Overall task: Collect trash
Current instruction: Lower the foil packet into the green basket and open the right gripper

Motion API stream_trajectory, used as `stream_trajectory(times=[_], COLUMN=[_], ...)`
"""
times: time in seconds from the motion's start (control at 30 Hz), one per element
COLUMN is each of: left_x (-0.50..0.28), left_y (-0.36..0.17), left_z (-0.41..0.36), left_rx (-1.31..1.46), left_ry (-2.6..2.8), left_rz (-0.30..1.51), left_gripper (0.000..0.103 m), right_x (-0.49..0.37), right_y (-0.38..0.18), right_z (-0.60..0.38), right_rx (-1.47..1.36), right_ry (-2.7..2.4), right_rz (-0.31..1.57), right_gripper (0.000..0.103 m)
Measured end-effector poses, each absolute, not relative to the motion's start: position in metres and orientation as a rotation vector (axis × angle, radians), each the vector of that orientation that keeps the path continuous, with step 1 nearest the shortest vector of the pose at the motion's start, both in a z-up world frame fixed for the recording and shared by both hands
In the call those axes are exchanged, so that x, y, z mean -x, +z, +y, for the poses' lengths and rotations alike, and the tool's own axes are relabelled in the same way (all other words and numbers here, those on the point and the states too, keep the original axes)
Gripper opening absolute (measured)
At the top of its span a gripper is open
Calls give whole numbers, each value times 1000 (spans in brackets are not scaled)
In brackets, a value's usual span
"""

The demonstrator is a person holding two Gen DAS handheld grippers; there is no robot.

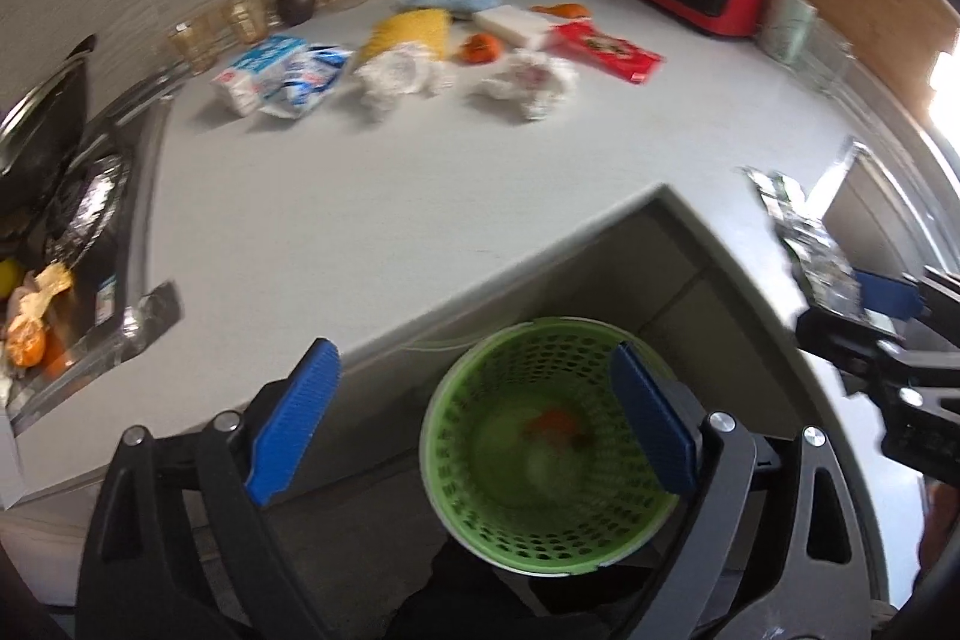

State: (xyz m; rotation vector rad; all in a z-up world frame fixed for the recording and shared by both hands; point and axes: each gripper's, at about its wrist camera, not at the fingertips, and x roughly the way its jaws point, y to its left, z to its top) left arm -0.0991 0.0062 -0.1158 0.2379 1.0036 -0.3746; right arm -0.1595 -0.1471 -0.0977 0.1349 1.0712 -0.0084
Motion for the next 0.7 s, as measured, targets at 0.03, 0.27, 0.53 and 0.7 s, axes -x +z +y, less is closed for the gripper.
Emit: stream_trajectory(times=[0.03, 0.27, 0.53, 0.7], left_x=[95, 72, 56, 46], left_y=[-115, -107, -110, -112], left_z=[11, 43, 49, 49], left_rx=[-231, -174, -155, -159], left_ry=[-357, -255, -278, -297], left_rz=[1002, 958, 981, 992], left_gripper=[87, 87, 87, 87], right_x=[159, 157, 149, 142], right_y=[-99, -117, -130, -125], right_z=[-146, -135, -116, -111], right_rx=[-133, -120, -92, -75], right_ry=[-8, 8, 31, 13], right_rz=[1077, 1131, 1183, 1170], right_gripper=[55, 55, 63, 78])
